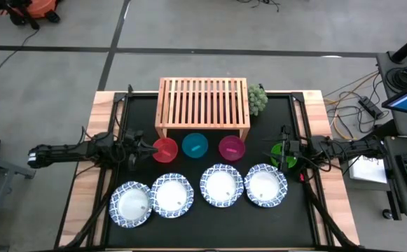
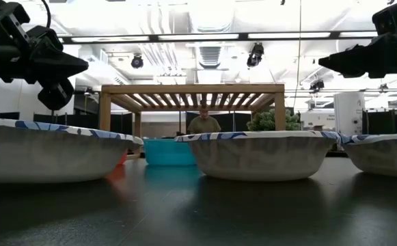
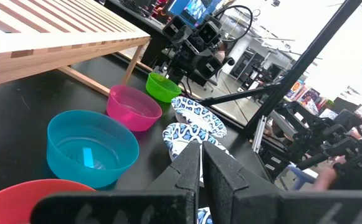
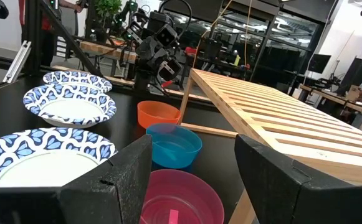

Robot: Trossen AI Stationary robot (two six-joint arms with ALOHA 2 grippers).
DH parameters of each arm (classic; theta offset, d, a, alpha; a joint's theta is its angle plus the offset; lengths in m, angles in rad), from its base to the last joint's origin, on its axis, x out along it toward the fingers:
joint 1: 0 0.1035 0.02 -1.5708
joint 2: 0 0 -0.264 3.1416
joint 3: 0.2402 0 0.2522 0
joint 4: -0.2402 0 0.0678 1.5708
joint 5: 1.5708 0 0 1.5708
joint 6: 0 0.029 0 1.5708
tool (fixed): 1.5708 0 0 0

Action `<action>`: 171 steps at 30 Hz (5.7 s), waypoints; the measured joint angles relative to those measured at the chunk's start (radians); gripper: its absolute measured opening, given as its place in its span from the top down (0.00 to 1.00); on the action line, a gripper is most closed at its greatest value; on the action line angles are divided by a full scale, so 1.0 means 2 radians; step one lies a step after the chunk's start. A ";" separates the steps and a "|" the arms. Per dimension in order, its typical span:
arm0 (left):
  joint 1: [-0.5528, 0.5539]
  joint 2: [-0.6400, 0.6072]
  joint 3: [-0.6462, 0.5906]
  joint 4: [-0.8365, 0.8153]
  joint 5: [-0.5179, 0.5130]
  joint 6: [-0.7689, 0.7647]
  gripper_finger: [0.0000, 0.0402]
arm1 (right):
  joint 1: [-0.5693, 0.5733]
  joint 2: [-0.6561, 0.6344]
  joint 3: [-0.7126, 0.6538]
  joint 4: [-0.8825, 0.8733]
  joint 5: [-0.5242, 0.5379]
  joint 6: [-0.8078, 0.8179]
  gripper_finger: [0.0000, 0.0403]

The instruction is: Place and stack bowls onto a shelf

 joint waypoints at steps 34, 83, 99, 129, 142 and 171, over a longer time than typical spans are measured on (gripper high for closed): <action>0.000 0.003 0.000 0.243 -0.035 0.043 1.00 | 0.000 0.004 0.020 0.134 0.002 0.086 0.46; 0.001 0.008 0.000 0.222 -0.066 0.167 1.00 | 0.000 0.661 0.537 -0.230 0.000 0.078 0.46; 0.001 0.005 0.000 0.246 -0.073 0.172 1.00 | 0.002 0.869 0.771 -0.429 -0.025 0.050 0.46; 0.001 0.005 0.000 0.239 -0.074 0.171 1.00 | 0.008 0.971 0.789 -0.451 -0.074 0.048 0.80; 0.001 0.005 0.000 0.239 -0.074 0.171 1.00 | 0.008 0.956 0.796 -0.472 -0.102 0.056 0.97; 0.001 0.005 0.000 0.253 -0.075 0.171 1.00 | -0.172 0.843 1.041 -0.516 -0.101 0.258 0.98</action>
